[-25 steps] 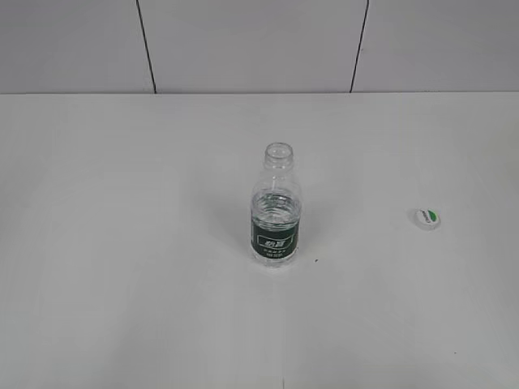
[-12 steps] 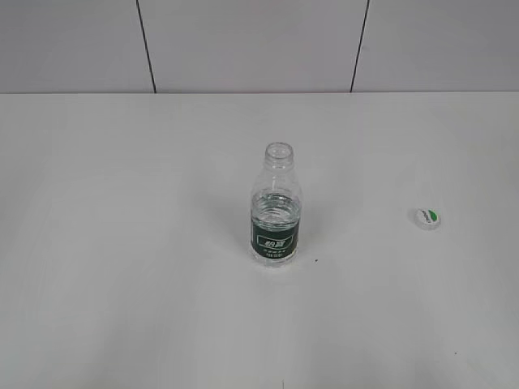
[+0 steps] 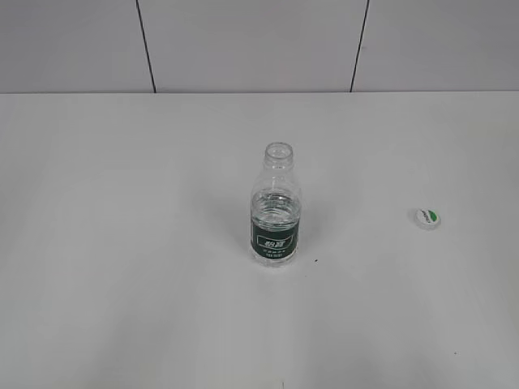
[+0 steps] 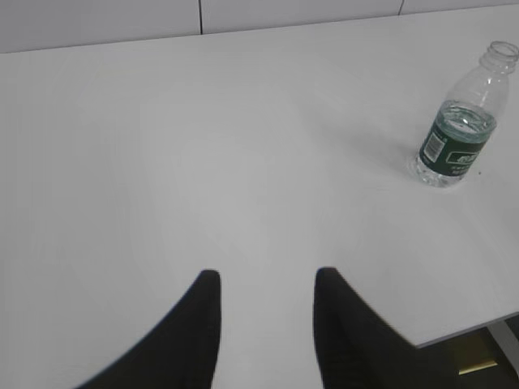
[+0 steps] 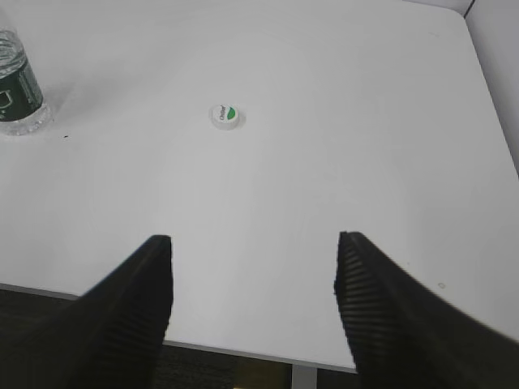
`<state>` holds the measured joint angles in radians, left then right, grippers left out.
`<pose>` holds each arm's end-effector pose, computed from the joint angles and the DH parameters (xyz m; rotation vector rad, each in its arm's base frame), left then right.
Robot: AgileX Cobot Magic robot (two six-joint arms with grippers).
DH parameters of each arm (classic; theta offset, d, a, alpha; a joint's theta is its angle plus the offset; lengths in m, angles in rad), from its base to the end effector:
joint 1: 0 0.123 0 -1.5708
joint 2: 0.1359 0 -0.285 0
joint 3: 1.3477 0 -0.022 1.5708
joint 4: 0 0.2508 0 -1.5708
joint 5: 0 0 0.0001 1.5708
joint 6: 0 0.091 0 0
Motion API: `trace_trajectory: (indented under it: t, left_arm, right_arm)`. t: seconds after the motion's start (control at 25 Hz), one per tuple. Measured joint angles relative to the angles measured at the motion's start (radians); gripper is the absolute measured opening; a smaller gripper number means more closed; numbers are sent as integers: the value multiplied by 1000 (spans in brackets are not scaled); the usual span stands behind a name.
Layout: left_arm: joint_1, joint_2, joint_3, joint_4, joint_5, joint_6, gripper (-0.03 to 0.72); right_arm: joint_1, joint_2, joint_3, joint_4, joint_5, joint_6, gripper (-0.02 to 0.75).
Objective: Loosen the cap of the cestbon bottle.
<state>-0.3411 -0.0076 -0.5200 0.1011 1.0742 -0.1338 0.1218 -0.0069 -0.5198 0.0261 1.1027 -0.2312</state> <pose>-0.0060 0.0107 0.2820 0.2030 2.0206 -0.1793 -0.0102 0.0009 0.2793 -0.3639 2.0271 -0.0364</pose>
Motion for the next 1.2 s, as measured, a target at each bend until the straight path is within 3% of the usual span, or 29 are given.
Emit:
trace_trajectory:
  t: [0.28, 0.72, 1.08, 1.2]
  left_arm:
    - [25, 0, 0, 0, -2, 0, 244]
    - [378, 0, 0, 1, -2, 0, 244]
    - [395, 0, 0, -2, -2, 13, 244]
    - [395, 0, 0, -72, -3, 143, 242]
  right_arm:
    - [-1, 0, 3, -4, -6, 2, 484]
    - [-95, 0, 3, -4, -7, 3, 484]
    - [-95, 0, 3, -6, -7, 3, 484]
    - [-95, 0, 3, -6, -7, 4, 484]
